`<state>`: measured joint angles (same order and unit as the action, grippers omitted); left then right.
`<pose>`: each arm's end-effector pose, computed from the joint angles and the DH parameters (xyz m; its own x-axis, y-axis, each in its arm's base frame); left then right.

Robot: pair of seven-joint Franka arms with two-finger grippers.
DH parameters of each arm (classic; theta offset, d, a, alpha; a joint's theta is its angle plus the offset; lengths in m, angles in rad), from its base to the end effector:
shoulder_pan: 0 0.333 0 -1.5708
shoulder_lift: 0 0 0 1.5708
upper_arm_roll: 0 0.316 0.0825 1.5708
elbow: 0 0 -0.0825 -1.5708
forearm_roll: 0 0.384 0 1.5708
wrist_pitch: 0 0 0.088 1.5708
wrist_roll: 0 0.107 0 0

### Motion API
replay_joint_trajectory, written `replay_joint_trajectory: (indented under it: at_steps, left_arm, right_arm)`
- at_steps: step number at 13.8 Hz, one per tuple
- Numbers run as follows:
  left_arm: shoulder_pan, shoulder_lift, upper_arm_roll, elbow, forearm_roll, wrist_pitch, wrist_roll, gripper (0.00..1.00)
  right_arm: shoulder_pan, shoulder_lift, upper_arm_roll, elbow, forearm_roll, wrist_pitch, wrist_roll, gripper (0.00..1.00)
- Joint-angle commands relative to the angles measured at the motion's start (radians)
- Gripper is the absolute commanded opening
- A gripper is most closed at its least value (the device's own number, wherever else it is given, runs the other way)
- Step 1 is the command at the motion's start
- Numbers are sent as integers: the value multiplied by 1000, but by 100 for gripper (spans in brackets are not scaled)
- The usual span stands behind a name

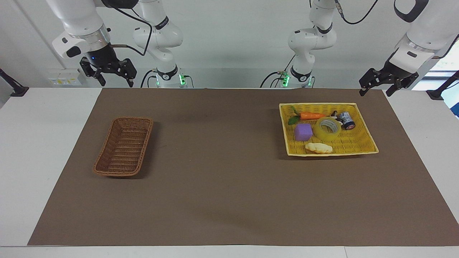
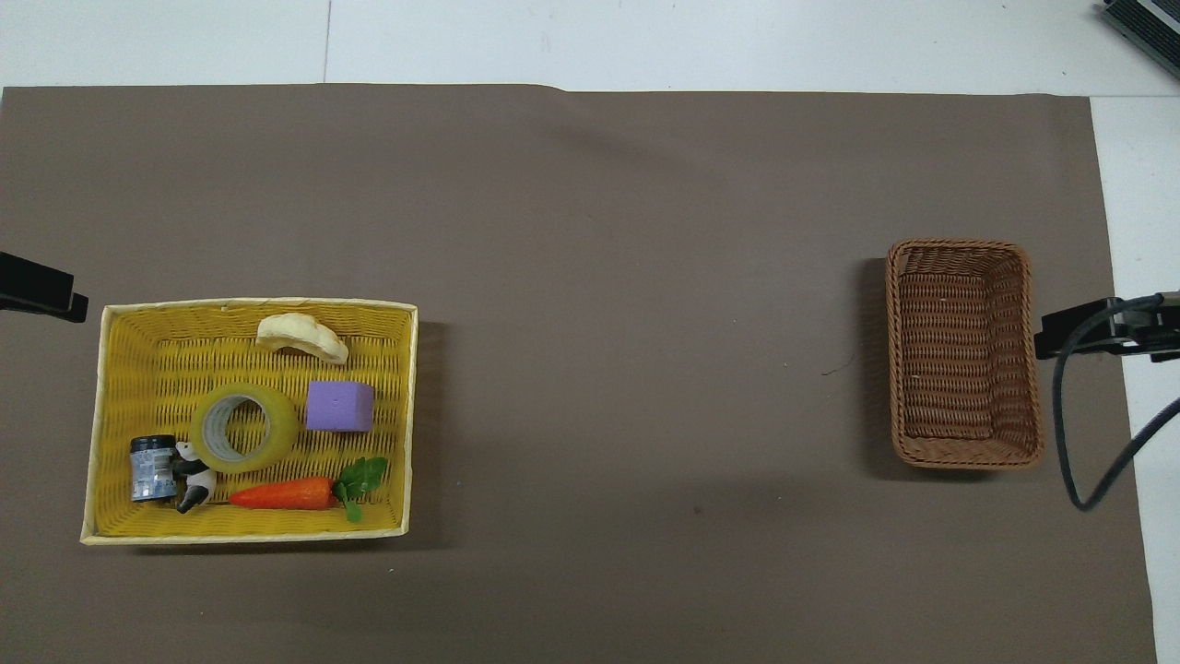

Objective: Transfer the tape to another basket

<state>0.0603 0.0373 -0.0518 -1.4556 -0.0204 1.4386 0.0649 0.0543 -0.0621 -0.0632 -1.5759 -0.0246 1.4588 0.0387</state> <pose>0.5527 0.0029 0.6463 0.9969 -0.0591 -0.0526 -0.0578 -0.9980 0.0257 0.5234 -0.0087 0.6460 0.9973 -0.0500 -0.0542 -0.0488 -0.9985 0.0227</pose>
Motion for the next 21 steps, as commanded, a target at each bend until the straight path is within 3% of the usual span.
replay_joint_trajectory:
  at_steps: [1, 17, 21]
  left_arm:
    - [3, -19, 1, -28, 14, 0, 4, 100]
    - [3, -45, 1, -71, 13, 28, 24, 100]
    - [24, -66, 1, -112, 13, 51, 75, 100]
  right_arm:
    - [-10, -16, 3, -16, 11, 6, 15, 100]
    - [16, -22, 22, -16, 18, -3, 10, 100]
    - [18, -27, 22, -41, 51, 64, 23, 100]
